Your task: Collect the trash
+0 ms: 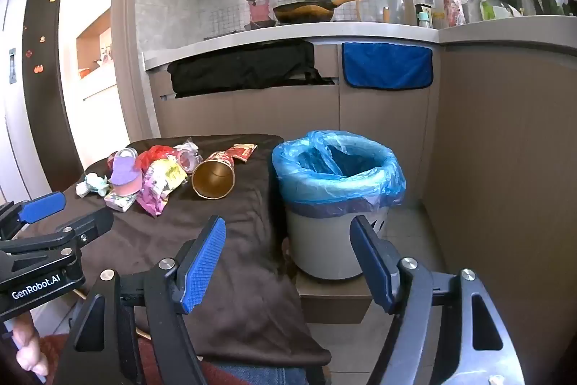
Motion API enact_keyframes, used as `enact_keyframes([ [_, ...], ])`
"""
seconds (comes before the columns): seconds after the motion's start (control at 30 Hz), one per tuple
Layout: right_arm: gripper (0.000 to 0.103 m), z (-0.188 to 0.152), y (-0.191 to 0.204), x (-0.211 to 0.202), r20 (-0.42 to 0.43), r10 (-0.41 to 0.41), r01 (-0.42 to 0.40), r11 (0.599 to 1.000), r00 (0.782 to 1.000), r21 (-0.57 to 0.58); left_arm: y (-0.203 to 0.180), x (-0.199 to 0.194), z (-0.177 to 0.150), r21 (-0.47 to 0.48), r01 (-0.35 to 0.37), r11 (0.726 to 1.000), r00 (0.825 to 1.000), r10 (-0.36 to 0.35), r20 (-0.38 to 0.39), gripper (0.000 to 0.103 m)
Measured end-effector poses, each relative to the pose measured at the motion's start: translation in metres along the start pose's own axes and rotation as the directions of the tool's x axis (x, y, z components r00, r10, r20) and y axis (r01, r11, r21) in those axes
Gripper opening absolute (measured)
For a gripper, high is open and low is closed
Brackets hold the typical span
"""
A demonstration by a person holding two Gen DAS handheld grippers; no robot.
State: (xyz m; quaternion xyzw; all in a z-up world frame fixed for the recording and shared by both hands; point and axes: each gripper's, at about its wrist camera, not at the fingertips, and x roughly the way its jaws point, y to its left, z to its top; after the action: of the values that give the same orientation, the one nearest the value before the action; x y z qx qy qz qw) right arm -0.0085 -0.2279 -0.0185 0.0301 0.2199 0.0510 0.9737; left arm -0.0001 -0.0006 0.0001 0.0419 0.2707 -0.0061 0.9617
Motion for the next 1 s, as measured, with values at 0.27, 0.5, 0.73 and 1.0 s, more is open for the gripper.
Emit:
enact_keyframes([
  [0.27, 0.069, -0.0008, 0.0013, 0.0016, -0.006, 0.002, -0.002, 1.000, 1.000, -0.003, -0.0063, 0.0035, 0.0004, -0.002, 0.001, 1.000, 1.000, -0.001, -0.006, 0.079],
  [0.5, 0.069, -0.0011, 0.0000, 0.0018, 0.003, 0.000, 0.000, 1.000, 1.000, -0.001, 0.0005, 0.0000, -0.0002, -0.016, 0.009, 1.000, 1.000, -0.009, 0.005, 0.079],
  [0.73, 0.069, -0.0012, 0.0002, -0.0015, 0.004, 0.000, 0.000, 1.000, 1.000, -0.001, 0.0005, 0.0001, -0.0002, -0.017, 0.010, 1.000, 1.000, -0.010, 0.004, 0.079],
  [1.0, 0.069, -0.0023, -0.0016, 0.0018, 0.003, -0.005, 0.005, 1.000, 1.000, -0.001, 0.0002, 0.0003, -0.0002, -0.018, 0.012, 1.000, 1.000, -0.012, 0.003, 0.079],
])
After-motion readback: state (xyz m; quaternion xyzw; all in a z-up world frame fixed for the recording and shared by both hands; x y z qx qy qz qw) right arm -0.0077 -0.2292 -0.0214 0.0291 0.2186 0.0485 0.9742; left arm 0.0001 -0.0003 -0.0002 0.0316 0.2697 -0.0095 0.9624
